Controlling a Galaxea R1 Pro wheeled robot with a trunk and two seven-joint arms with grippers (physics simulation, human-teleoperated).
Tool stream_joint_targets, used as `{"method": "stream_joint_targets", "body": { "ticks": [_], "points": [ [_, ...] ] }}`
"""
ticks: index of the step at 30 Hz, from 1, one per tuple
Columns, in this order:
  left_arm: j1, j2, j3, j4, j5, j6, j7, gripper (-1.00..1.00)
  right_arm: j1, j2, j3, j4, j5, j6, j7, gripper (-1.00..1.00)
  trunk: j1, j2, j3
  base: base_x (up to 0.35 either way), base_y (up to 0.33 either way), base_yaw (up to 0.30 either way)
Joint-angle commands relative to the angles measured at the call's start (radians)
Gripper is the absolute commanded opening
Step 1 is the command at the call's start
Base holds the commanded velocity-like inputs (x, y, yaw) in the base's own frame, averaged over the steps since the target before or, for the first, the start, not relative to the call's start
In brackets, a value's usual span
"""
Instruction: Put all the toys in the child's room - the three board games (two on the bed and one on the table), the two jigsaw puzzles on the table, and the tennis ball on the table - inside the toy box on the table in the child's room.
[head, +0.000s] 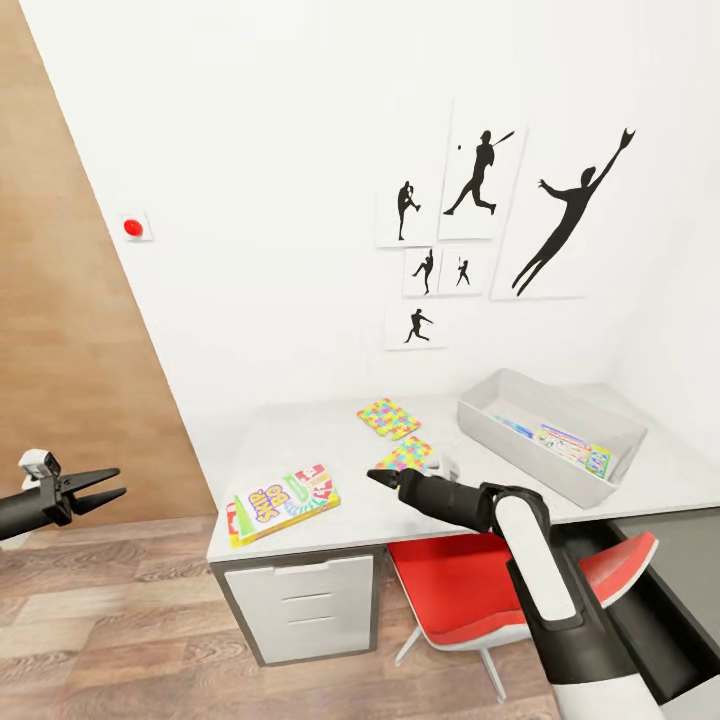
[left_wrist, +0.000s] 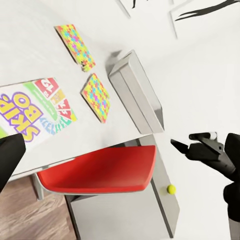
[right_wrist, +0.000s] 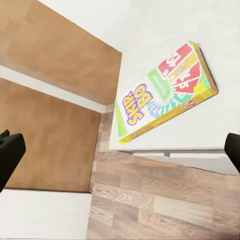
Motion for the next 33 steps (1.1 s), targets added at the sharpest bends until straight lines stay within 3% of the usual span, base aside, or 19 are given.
{"method": "stream_joint_targets", "body": {
  "ticks": [1,17,33],
  "points": [
    [-0.001,0.000,0.000,0.000,-0.001,0.011,-0.004,1.00,0.003,-0.003,0.005,-0.012,-0.009,0.002,-0.010,1.00,0.001,-0.002,-0.002,0.000,0.065,0.000],
    [-0.001,-0.001,0.000,0.000,0.001,0.010,-0.004,1.00,0.027,-0.001,0.021,-0.025,-0.008,-0.005,-0.019,1.00,0.001,-0.002,0.001,0.022,0.098,0.169],
    [0.000,-0.002,0.000,0.000,0.002,0.010,-0.004,1.00,0.032,-0.007,0.019,-0.016,-0.005,-0.042,-0.020,1.00,0.001,-0.002,0.001,0.000,0.095,0.013]
  ]
}}
